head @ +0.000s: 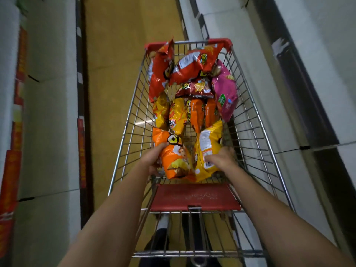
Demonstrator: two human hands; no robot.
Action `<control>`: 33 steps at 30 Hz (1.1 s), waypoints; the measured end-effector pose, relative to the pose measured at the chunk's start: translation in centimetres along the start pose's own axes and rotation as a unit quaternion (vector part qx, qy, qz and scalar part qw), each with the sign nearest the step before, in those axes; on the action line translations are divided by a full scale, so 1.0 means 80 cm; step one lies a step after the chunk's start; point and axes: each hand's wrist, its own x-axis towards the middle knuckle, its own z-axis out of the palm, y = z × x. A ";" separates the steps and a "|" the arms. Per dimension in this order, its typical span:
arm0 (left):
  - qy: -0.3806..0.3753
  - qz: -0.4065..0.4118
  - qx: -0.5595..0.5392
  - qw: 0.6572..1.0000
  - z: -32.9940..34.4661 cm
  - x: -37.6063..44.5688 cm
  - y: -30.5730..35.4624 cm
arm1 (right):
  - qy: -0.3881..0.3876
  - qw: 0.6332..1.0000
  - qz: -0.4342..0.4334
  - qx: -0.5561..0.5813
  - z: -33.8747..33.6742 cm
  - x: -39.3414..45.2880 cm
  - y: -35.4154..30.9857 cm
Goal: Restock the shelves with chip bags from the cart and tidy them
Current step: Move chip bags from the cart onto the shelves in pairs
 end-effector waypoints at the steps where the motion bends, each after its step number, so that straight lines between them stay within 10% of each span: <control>1: -0.027 0.005 -0.009 1.000 -0.003 -0.010 -0.002 | 0.000 1.000 -0.010 0.021 -0.002 -0.008 0.003; 21: -0.264 0.241 -0.130 0.925 -0.101 -0.219 0.035 | 0.075 0.948 -0.205 0.232 -0.024 -0.257 -0.075; 33: -0.414 0.312 -0.176 0.837 -0.136 -0.323 0.057 | -0.013 0.844 -0.276 0.459 -0.040 -0.409 -0.129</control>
